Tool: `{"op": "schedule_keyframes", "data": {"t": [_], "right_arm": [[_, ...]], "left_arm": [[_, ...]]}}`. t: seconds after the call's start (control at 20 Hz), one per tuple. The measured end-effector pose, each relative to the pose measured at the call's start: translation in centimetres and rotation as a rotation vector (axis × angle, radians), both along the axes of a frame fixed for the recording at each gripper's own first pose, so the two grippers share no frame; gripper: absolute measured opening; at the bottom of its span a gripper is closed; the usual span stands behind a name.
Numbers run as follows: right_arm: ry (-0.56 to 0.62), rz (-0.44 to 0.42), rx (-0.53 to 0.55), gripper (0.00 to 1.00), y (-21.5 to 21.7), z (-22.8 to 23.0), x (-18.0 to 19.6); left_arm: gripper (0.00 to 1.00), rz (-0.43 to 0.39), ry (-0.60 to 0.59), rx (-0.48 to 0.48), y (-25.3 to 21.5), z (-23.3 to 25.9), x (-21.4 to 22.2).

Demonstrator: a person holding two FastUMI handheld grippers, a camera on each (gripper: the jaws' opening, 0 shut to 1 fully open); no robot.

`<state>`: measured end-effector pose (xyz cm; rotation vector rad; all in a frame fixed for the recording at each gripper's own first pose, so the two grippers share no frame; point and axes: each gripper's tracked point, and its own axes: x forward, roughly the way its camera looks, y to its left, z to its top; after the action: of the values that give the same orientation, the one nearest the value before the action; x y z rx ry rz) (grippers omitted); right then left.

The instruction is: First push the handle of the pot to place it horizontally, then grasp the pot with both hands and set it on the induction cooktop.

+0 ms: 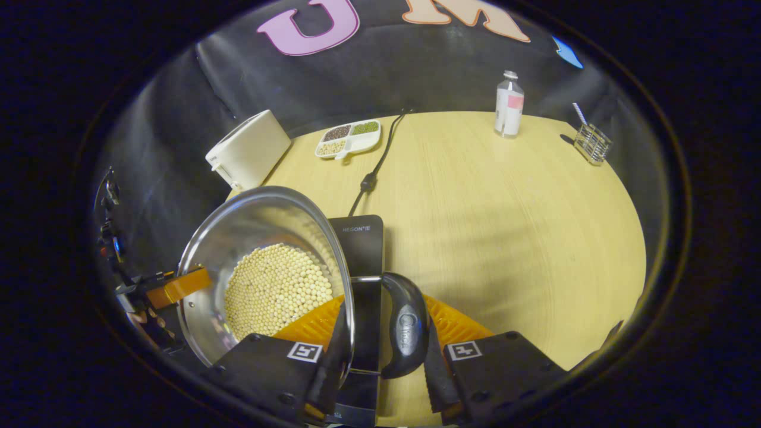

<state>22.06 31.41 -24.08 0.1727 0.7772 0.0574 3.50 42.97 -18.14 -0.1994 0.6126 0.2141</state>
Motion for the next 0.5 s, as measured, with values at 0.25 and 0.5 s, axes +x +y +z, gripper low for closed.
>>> {"op": "schedule_keyframes", "data": {"t": [0.25,0.5], "right_arm": [[0.003,0.002,-0.001,0.58,-0.01,0.12,-0.01],[-0.011,0.013,0.009,0.60,0.34,0.25,0.18]], "left_arm": [[0.67,-0.002,0.002,0.003,0.02,-0.05,0.05],[0.67,-0.001,0.004,0.001,-0.11,-0.10,-0.18]]}}
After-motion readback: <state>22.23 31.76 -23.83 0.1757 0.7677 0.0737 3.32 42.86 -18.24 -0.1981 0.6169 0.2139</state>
